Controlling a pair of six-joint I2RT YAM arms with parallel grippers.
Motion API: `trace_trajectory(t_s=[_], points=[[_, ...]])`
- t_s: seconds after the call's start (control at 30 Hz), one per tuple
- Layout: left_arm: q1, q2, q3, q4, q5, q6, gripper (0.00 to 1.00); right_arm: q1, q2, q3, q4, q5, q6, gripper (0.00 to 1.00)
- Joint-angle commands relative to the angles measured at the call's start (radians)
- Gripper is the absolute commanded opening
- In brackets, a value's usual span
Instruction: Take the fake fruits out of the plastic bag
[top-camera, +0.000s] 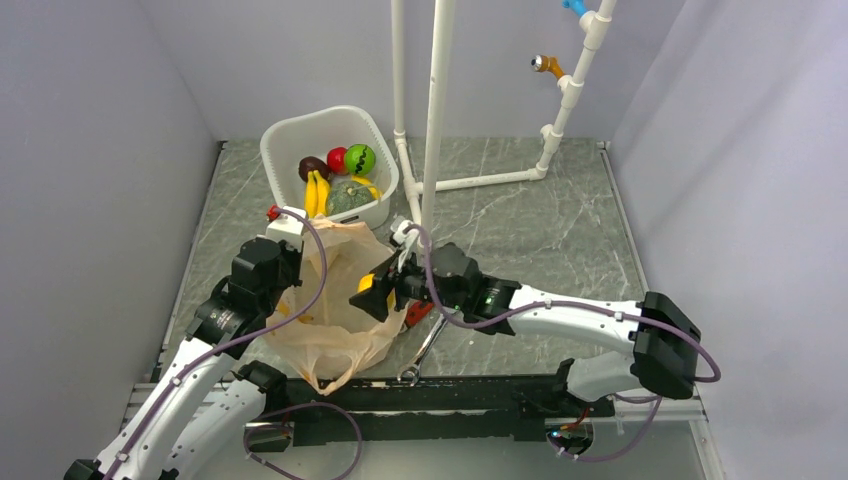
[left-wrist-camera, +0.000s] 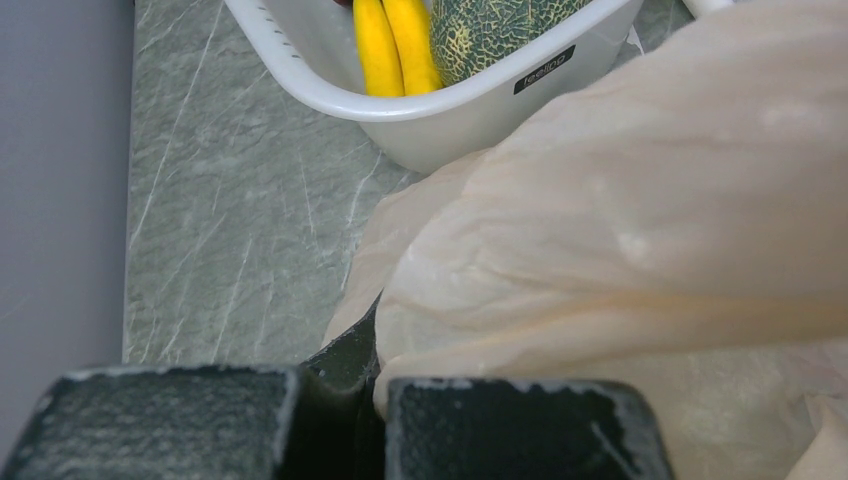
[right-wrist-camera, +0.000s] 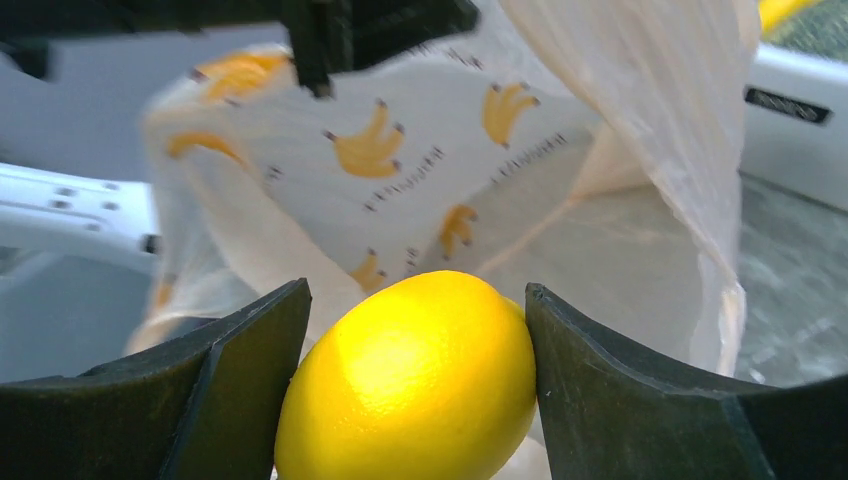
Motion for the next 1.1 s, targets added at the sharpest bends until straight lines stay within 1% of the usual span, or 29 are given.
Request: trace_trajectory(t_s=[0.0,0.1,0.2,0.4,0.53,0.6,0.73,0.83,0.9,0.97,1.07], points=[[-0.003,0.001,0.010,0.021,-0.001,0.006,0.00,-0.035,-0.032,0.020,0.160,-0.291,0.108,0.00],[-0.003,0.003,0.012,0.023,0.002,0.006,0.00,-0.034,-0.035,0.043,0.178,-0.386,0.117,0.00],[-0.003,0.005,0.013,0.018,-0.002,0.005,0.00,-0.033,-0.057,0.080,0.127,-0.377,0.090,0.00],[-0.003,-0.004,0.016,0.013,-0.036,-0.002,0.00,-0.032,-0.132,0.191,-0.060,-0.198,-0.041,0.00],[-0.003,-0.024,0.021,-0.008,-0.148,-0.009,0.00,-0.034,-0.177,0.235,-0.105,-0.058,-0.089,0.00],[-0.003,-0.036,0.026,-0.020,-0.213,-0.049,0.00,-0.032,-0.184,0.265,-0.133,0.036,-0.108,0.00],[-0.003,-0.079,0.027,-0.029,-0.295,-0.066,0.00,-0.034,-0.146,0.349,-0.203,0.192,-0.151,0.00],[-0.003,-0.113,0.019,-0.027,-0.336,-0.072,0.00,-0.035,-0.103,0.404,-0.229,0.264,-0.195,0.00],[-0.002,-0.126,0.012,-0.018,-0.344,-0.067,0.00,-0.039,-0.073,0.421,-0.216,0.304,-0.210,0.00],[-0.003,-0.126,0.012,-0.017,-0.347,-0.066,0.00,-0.052,-0.035,0.445,-0.205,0.322,-0.225,0.00],[-0.003,-0.112,0.022,-0.032,-0.372,-0.075,0.00,-0.062,0.049,0.520,-0.224,0.405,-0.248,0.00]])
